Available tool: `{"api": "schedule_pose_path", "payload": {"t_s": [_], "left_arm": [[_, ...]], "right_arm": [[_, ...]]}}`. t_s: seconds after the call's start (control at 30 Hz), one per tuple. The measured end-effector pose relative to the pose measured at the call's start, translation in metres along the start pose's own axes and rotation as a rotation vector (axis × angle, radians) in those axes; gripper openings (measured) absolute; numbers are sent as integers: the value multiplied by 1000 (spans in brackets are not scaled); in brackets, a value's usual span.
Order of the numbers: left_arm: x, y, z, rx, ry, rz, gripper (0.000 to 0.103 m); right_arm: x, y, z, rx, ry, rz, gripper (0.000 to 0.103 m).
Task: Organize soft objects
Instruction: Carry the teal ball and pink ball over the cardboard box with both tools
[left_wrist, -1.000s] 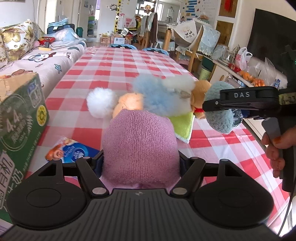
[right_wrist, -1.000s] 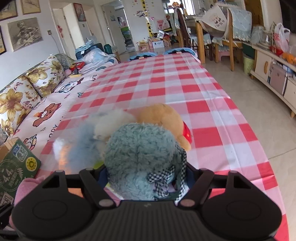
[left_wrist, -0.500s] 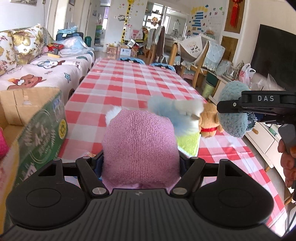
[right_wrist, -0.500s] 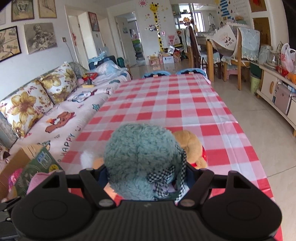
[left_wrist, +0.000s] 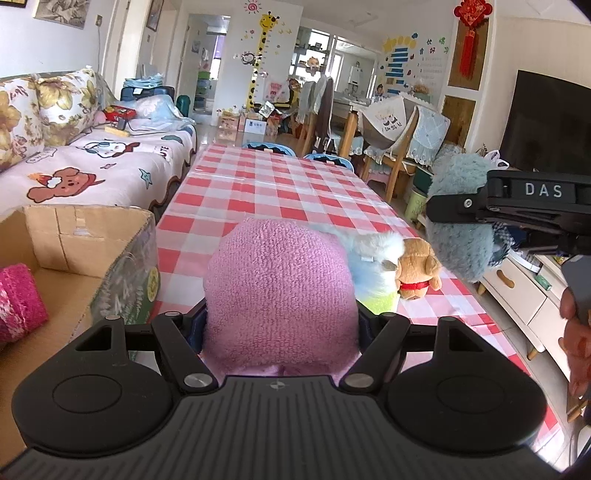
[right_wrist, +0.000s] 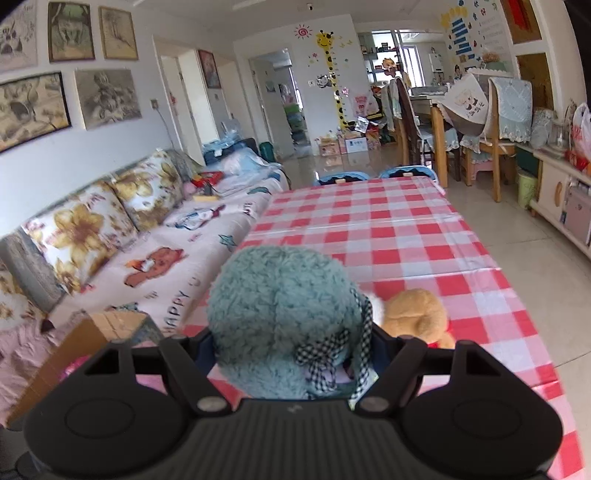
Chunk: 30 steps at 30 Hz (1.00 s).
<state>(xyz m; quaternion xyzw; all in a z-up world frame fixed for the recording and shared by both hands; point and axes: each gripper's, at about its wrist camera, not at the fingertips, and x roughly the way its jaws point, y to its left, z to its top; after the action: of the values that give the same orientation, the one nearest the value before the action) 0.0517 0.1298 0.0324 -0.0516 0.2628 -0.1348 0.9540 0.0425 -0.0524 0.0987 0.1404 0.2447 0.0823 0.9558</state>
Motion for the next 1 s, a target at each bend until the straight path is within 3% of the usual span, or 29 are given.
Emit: {"api": "schedule_pose_path", "payload": {"t_s": [0.27,0.53,1.0], "left_arm": [[-1,9,4,-7,-15,24,90],[-12,26,12,-38,-57,56,90],[-37,78,16,-119,-111,202,90]], "right_arm": [[13,17,-2,-25,14,64,76],[21,42,5,-1,-5,188,76],[49,112,13,-14,-9,370,76]]}}
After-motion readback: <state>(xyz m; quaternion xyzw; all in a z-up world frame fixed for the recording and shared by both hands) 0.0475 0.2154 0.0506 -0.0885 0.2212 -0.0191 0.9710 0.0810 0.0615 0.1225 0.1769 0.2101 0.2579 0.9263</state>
